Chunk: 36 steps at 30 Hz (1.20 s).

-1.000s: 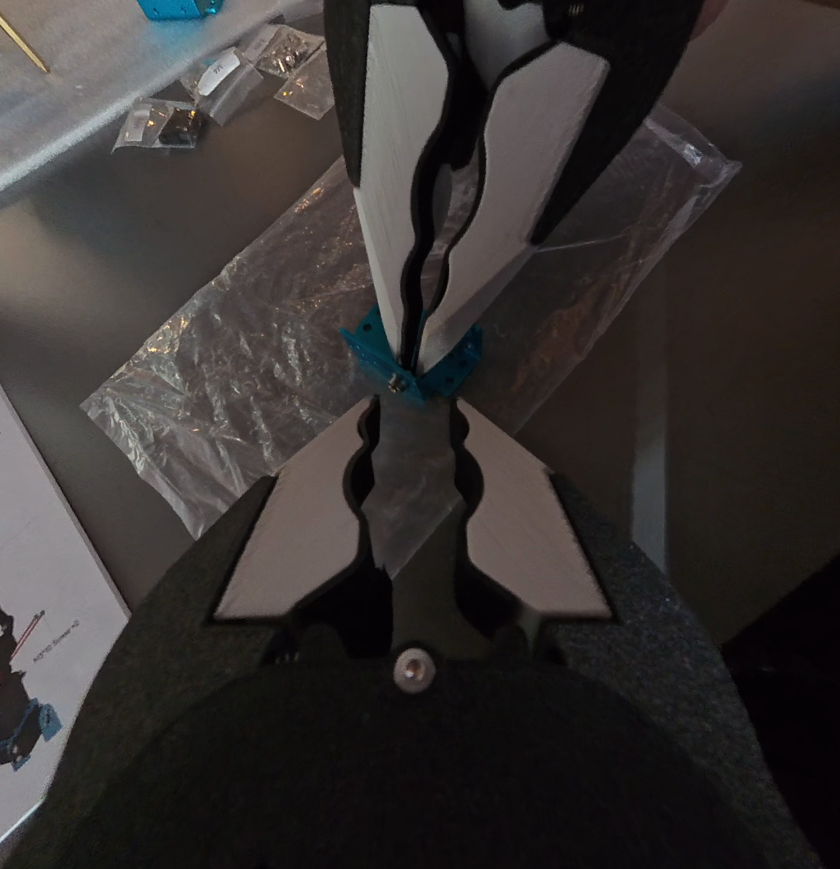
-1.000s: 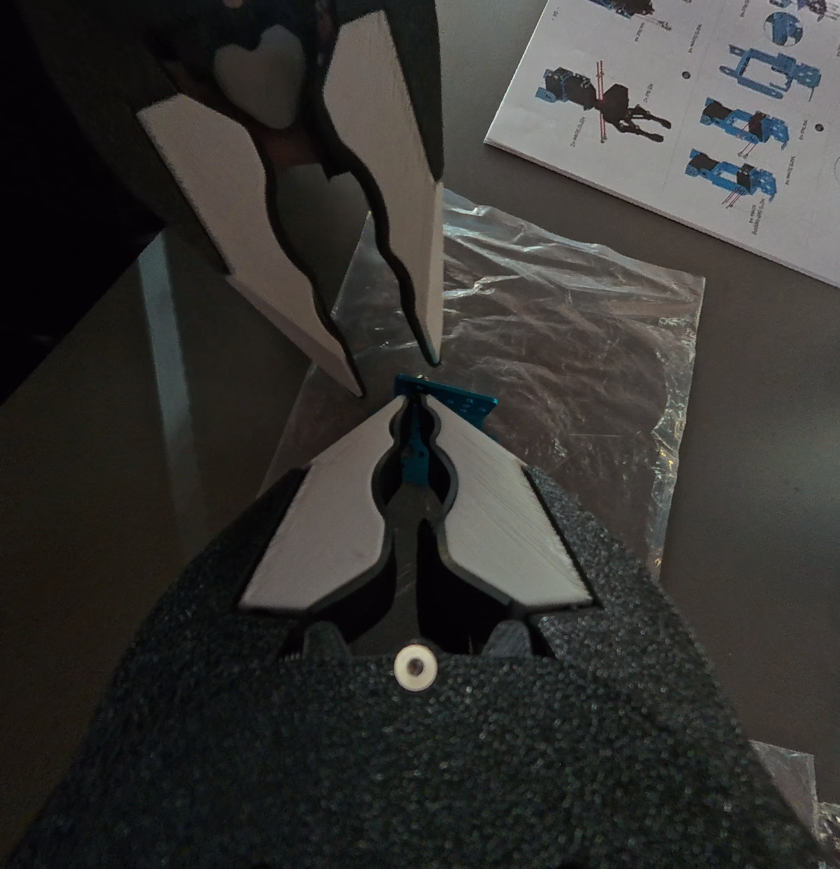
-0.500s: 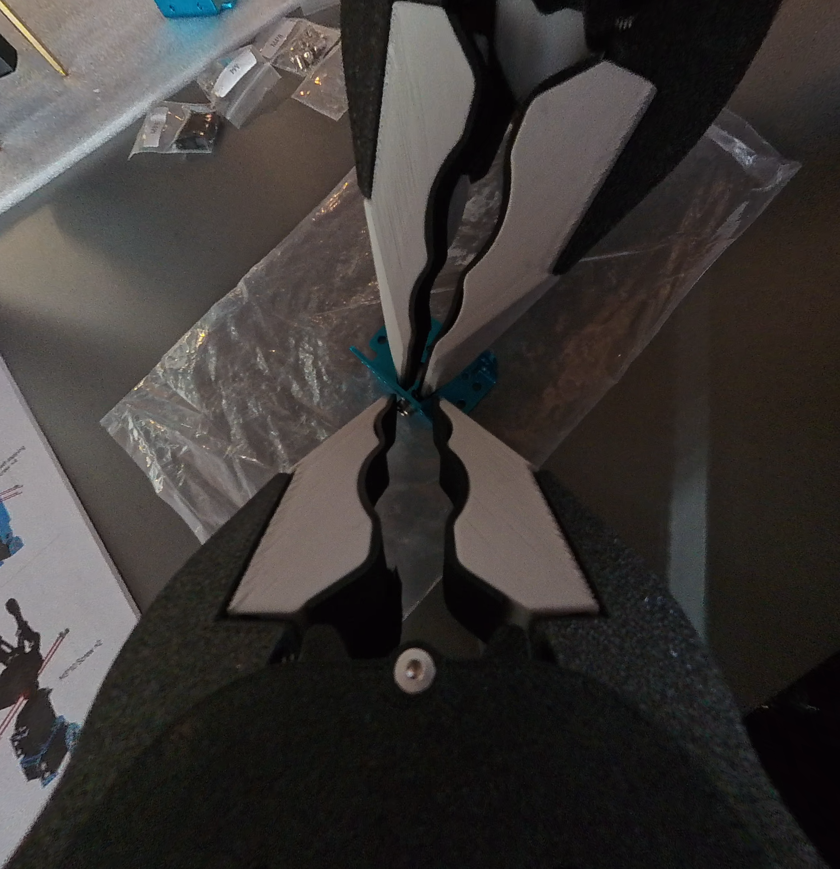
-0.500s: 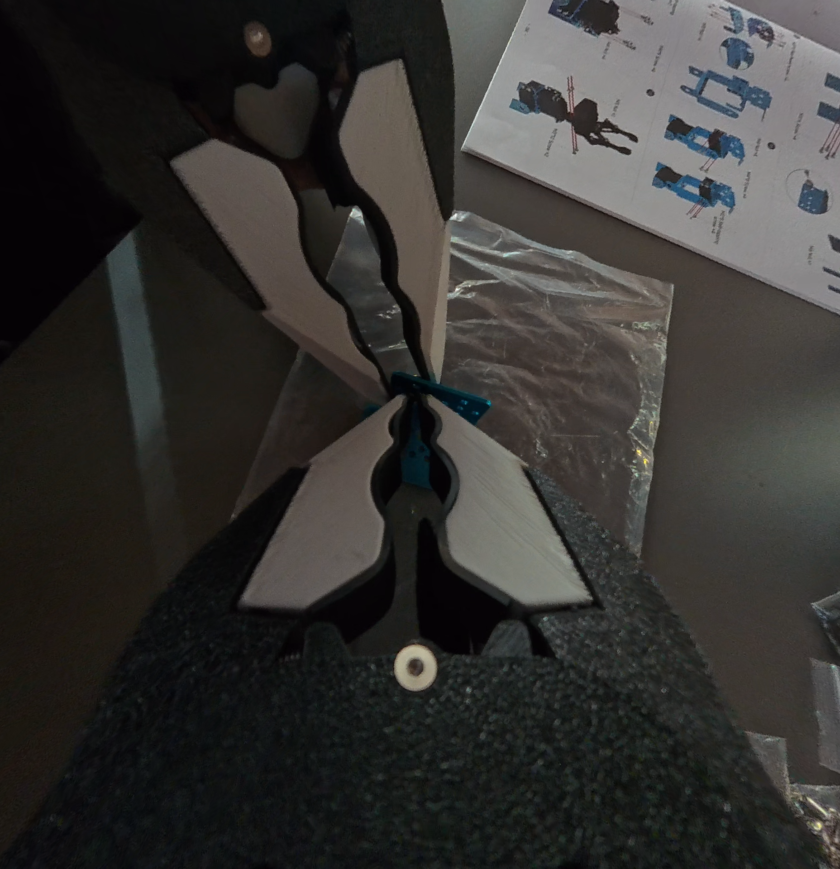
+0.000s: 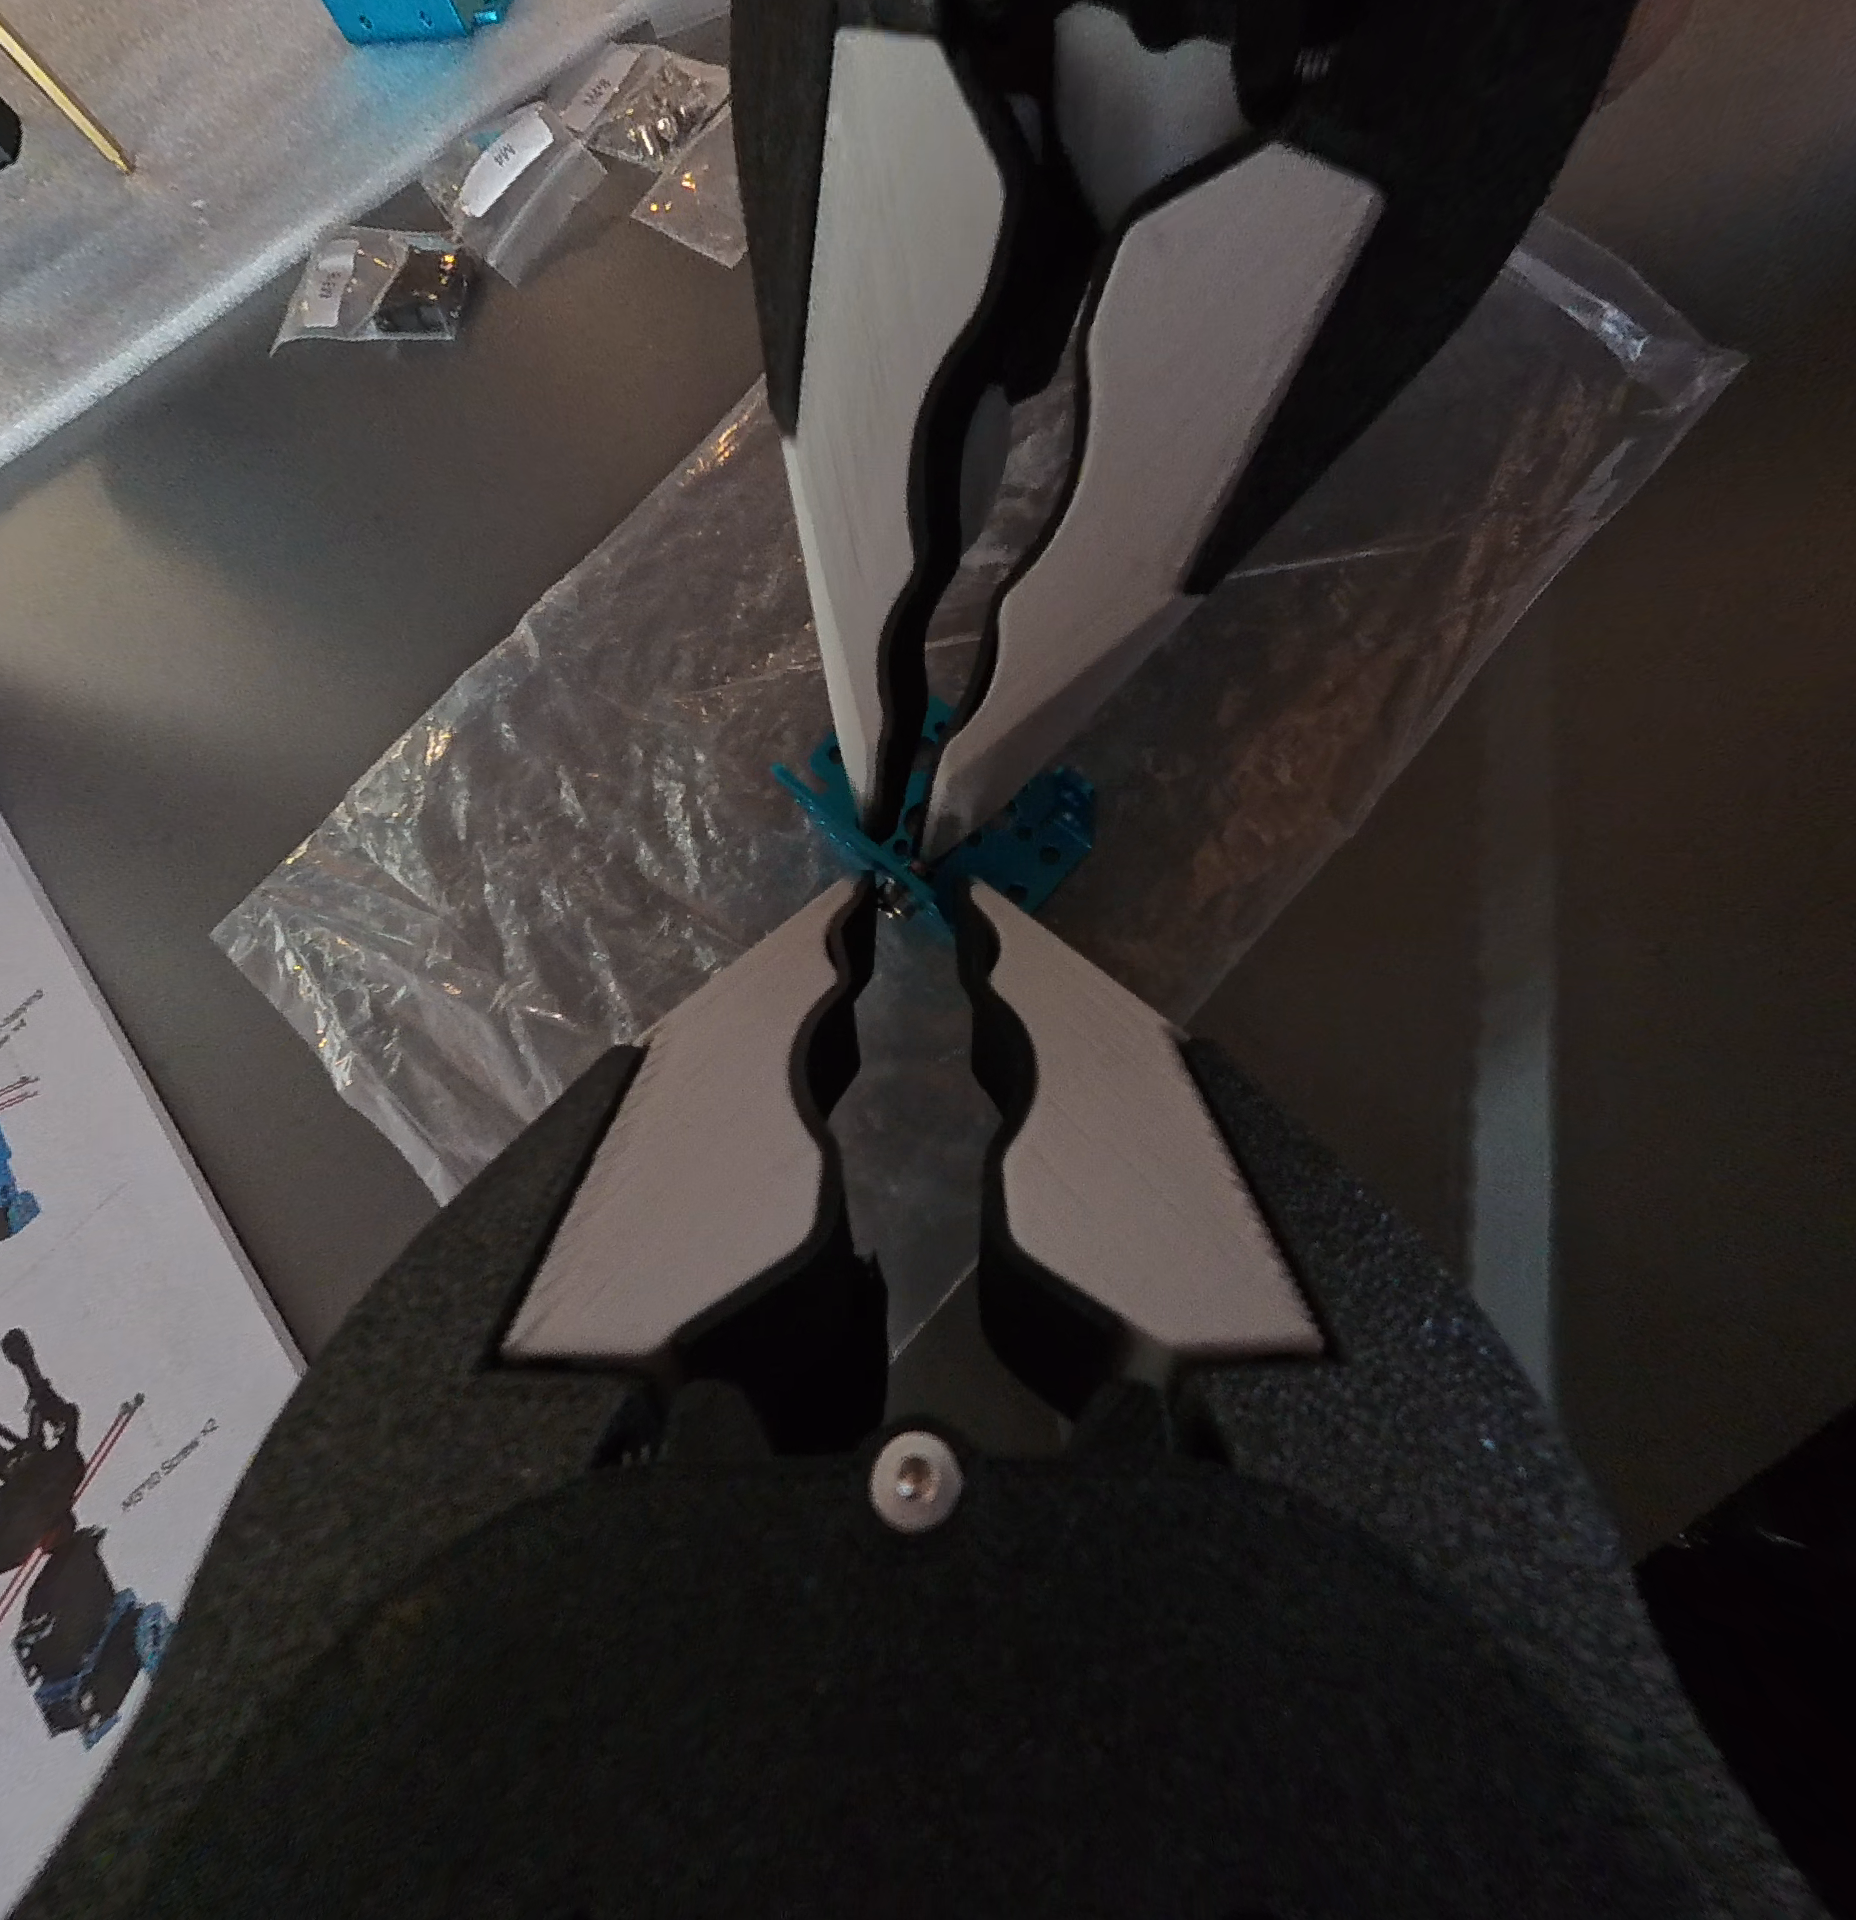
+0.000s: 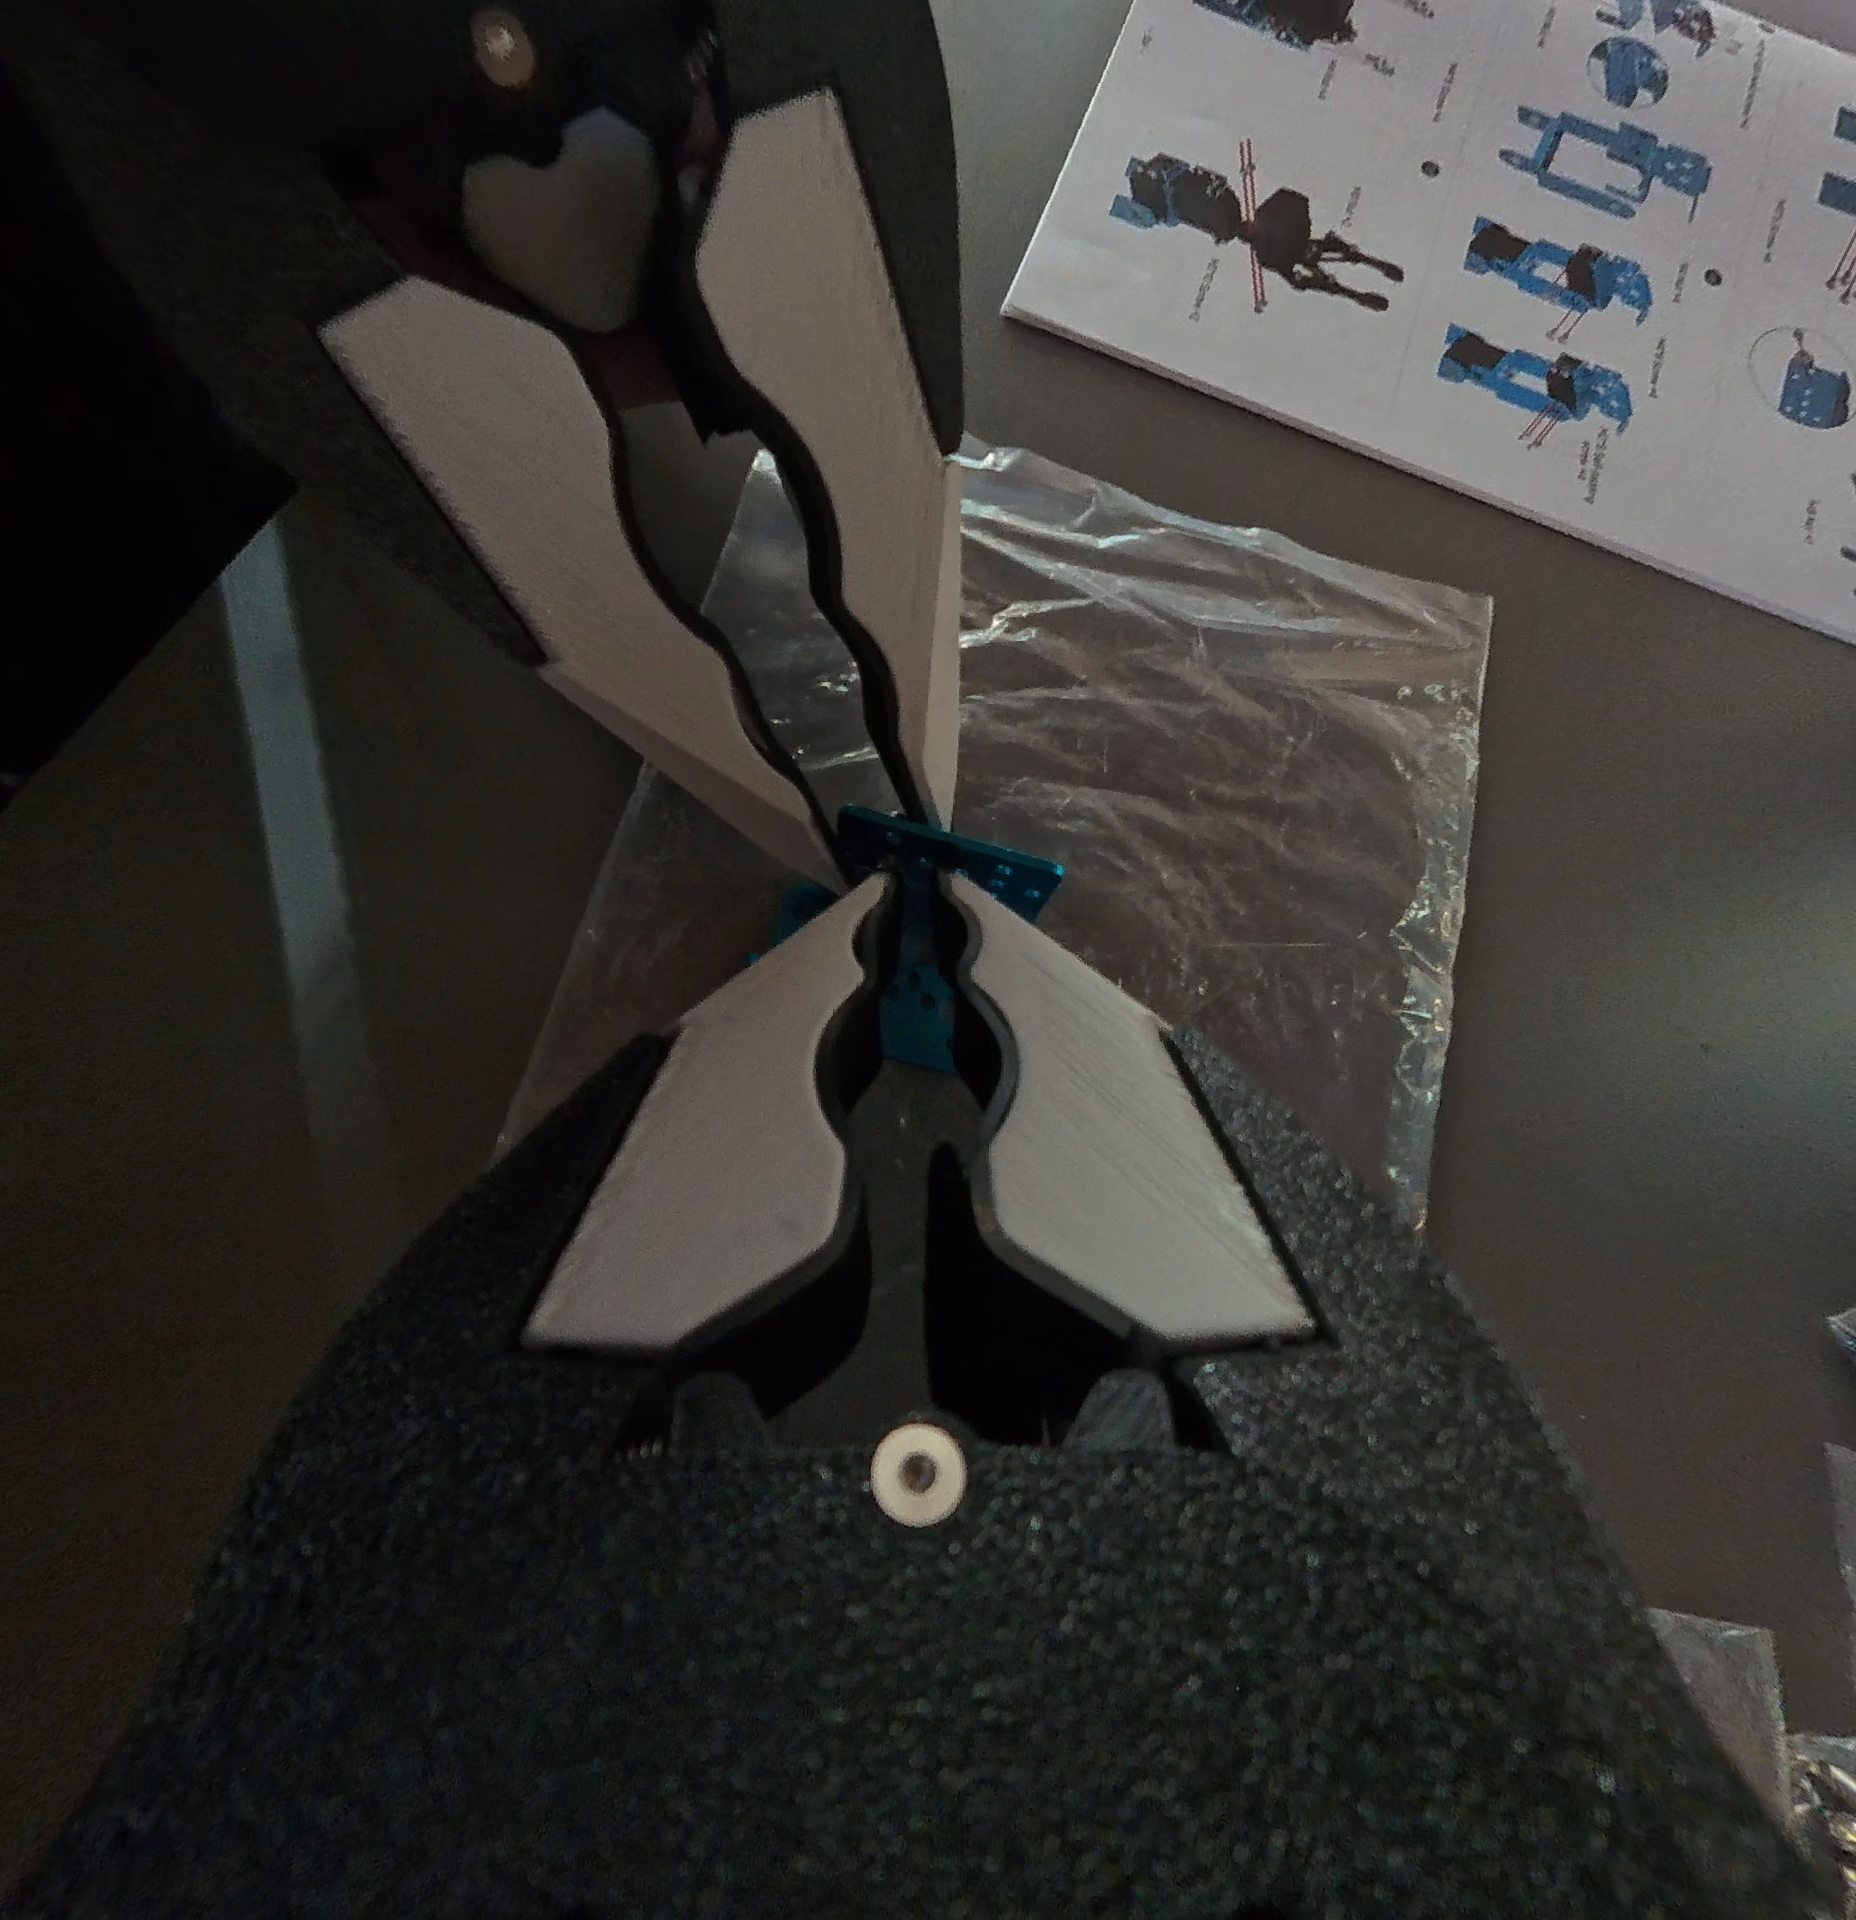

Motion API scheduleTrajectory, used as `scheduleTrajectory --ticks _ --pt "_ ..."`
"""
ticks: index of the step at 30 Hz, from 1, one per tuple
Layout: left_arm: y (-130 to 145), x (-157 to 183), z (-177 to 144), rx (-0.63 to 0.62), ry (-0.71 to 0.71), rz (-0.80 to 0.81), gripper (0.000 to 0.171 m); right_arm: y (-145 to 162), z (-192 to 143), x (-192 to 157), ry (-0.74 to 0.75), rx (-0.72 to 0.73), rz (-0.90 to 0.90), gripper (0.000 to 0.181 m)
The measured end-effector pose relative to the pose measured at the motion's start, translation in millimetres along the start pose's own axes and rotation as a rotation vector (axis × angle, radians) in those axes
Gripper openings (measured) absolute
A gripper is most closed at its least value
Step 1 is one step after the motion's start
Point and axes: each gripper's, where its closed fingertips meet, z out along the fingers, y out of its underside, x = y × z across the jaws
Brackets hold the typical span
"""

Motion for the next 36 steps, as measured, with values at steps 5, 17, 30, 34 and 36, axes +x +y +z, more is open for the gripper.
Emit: scheduleTrajectory --ticks 5,17,30,34,36 --pt "0 1 0 0.0 0.0 -0.001 0.014 1 1 0 -0.004 -0.006 0.01 0.004" --pt "1 0 -1 0.0 -0.004 0.0 0.015 -3 -3 -1 -0.041 0.019 0.055 0.017" --pt "1 0 -1 -0.002 -0.013 0.009 0.015 -1 -2 3 -0.074 -0.003 0.185 0.047" --pt "5 2 -6 -0.009 -0.021 -0.006 0.024 -2 -6 8 -0.056 0.004 0.195 0.044" --pt "7 5 -7 -0.017 -0.016 -0.014 0.026 -3 -6 9 -0.05 0.012 0.199 0.04"
